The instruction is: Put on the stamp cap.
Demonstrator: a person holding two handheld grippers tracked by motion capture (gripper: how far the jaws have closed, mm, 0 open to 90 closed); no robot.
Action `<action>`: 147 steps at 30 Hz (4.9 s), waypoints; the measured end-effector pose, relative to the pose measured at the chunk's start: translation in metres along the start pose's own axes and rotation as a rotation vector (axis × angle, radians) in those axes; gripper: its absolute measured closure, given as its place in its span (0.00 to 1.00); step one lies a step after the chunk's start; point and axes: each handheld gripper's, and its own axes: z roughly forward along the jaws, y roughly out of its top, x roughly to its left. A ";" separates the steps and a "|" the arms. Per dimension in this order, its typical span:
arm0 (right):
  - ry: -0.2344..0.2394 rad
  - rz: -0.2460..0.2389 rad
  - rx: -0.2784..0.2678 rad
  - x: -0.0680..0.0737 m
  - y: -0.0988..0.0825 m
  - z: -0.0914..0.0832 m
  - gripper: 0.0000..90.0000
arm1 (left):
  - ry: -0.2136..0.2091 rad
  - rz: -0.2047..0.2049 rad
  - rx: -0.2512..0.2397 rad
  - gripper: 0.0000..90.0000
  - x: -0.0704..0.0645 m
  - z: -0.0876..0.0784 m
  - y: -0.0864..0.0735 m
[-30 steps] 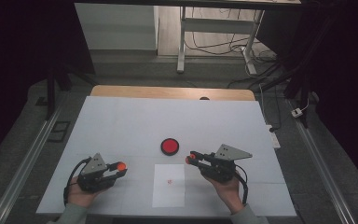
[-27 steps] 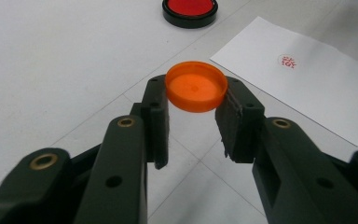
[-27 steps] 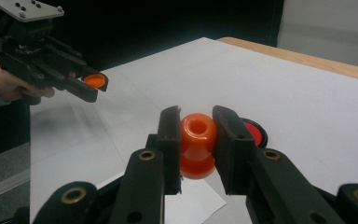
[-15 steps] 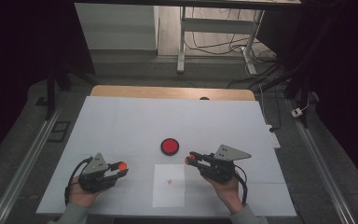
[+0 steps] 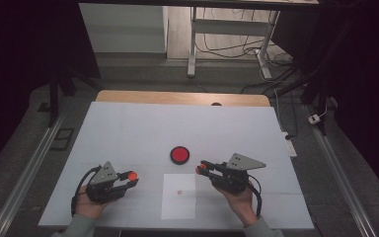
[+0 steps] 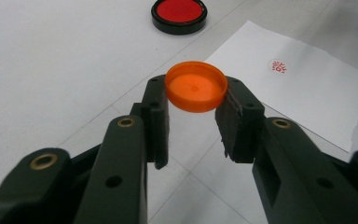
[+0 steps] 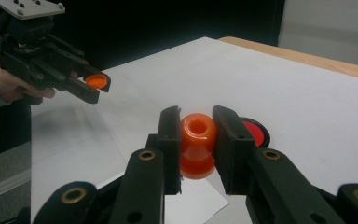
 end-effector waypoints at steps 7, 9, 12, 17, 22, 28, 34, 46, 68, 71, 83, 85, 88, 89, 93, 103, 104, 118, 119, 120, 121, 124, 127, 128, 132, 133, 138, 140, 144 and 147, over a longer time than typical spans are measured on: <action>0.000 -0.001 -0.001 0.001 0.000 -0.001 0.81 | -0.011 0.019 0.004 0.73 -0.005 0.005 0.005; 0.000 -0.001 -0.001 0.001 0.000 0.000 0.81 | -0.012 0.021 0.005 0.73 -0.006 0.006 0.006; 0.002 -0.001 -0.001 0.001 0.000 0.000 0.81 | -0.019 0.027 0.008 0.73 -0.007 0.008 0.007; 0.004 0.000 -0.003 0.001 0.000 0.000 0.81 | -0.027 0.042 0.010 0.73 -0.011 0.012 0.011; 0.005 0.000 -0.002 0.001 0.000 0.000 0.81 | -0.035 0.052 0.011 0.73 -0.014 0.015 0.014; 0.004 0.001 -0.004 0.001 -0.001 0.001 0.81 | -0.047 0.070 0.011 0.73 -0.018 0.020 0.020; 0.006 0.004 -0.006 0.000 0.000 0.000 0.81 | -0.068 0.094 0.017 0.73 -0.021 0.025 0.030; 0.004 0.005 -0.019 0.001 0.001 -0.001 0.81 | -0.105 0.142 0.014 0.73 -0.027 0.042 0.059; 0.033 -0.007 -0.018 0.009 0.001 0.004 0.81 | -0.188 0.168 0.011 0.73 -0.052 0.075 0.072; 0.033 -0.008 -0.018 0.009 0.002 0.004 0.81 | -0.193 0.173 0.016 0.73 -0.054 0.078 0.072; 0.051 -0.010 -0.014 0.013 0.001 0.008 0.81 | -0.210 0.189 0.035 0.73 -0.064 0.090 0.074; 0.055 -0.009 -0.013 0.014 0.001 0.009 0.81 | -0.213 0.190 0.035 0.73 -0.065 0.092 0.075; 0.062 -0.008 -0.009 0.015 0.001 0.011 0.81 | -0.214 0.193 0.037 0.73 -0.067 0.093 0.075; 0.065 -0.007 -0.008 0.016 0.000 0.012 0.81 | -0.215 0.194 0.037 0.73 -0.067 0.093 0.076; 0.075 -0.011 -0.003 0.019 0.000 0.015 0.81 | -0.213 0.195 0.034 0.73 -0.067 0.093 0.076; 0.091 -0.016 0.012 0.023 -0.002 0.020 0.81 | -0.208 0.213 0.038 0.73 -0.071 0.093 0.078; 0.091 -0.016 0.012 0.023 -0.002 0.021 0.81 | -0.208 0.214 0.037 0.73 -0.071 0.093 0.078; 0.098 -0.019 0.024 0.025 -0.004 0.023 0.81 | -0.206 0.223 0.034 0.73 -0.072 0.092 0.079; 0.098 -0.020 0.024 0.025 -0.004 0.023 0.81 | -0.206 0.220 0.031 0.73 -0.073 0.092 0.078; 0.098 -0.020 0.025 0.025 -0.004 0.023 0.81 | -0.206 0.220 0.032 0.73 -0.073 0.092 0.078; 0.098 -0.020 0.025 0.025 -0.004 0.024 0.81 | -0.206 0.220 0.032 0.73 -0.073 0.092 0.079; 0.099 -0.018 0.028 0.025 -0.004 0.024 0.81 | -0.207 0.224 0.032 0.73 -0.073 0.092 0.079; 0.101 -0.018 0.028 0.025 -0.005 0.024 0.81 | -0.206 0.224 0.032 0.73 -0.073 0.092 0.079; 0.101 -0.018 0.028 0.025 -0.005 0.024 0.81 | -0.205 0.224 0.031 0.73 -0.073 0.092 0.079; 0.102 -0.018 0.030 0.025 -0.005 0.024 0.81 | -0.206 0.223 0.028 0.73 -0.073 0.091 0.079; 0.102 -0.018 0.031 0.025 -0.005 0.024 0.81 | -0.206 0.223 0.028 0.73 -0.073 0.091 0.079; 0.102 -0.018 0.030 0.025 -0.005 0.024 0.81 | -0.204 0.223 0.025 0.73 -0.073 0.091 0.079; 0.102 -0.018 0.030 0.025 -0.005 0.024 0.81 | -0.205 0.223 0.025 0.73 -0.073 0.091 0.079; 0.101 -0.019 0.028 0.025 -0.005 0.024 0.81 | -0.198 0.223 0.018 0.73 -0.074 0.090 0.079; 0.101 -0.022 0.027 0.025 -0.004 0.024 0.81 | -0.194 0.224 0.014 0.73 -0.075 0.090 0.079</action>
